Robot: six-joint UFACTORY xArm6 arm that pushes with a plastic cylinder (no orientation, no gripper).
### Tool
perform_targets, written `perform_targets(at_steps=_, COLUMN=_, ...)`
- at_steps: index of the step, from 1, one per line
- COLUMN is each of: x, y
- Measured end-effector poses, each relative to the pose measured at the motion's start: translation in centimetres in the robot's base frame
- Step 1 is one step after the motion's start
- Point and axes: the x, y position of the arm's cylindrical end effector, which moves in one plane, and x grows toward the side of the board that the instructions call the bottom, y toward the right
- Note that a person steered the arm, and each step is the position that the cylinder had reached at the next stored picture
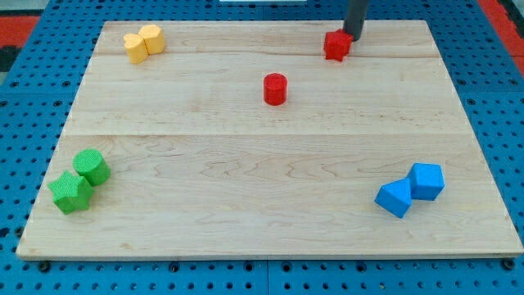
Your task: Separate the hexagon from the yellow heart
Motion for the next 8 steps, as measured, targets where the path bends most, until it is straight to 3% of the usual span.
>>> perform_targets(at_steps=1, x=2.7, y=-2.5)
perform_targets(at_steps=2, x=1.3, y=-0.3)
perform_targets(at_steps=3, x=-3.5, y=-2.5)
perform_targets(at_steps=4, x=-5.1, y=-10.2)
perform_targets(at_steps=8, x=-5.2, y=-21.9)
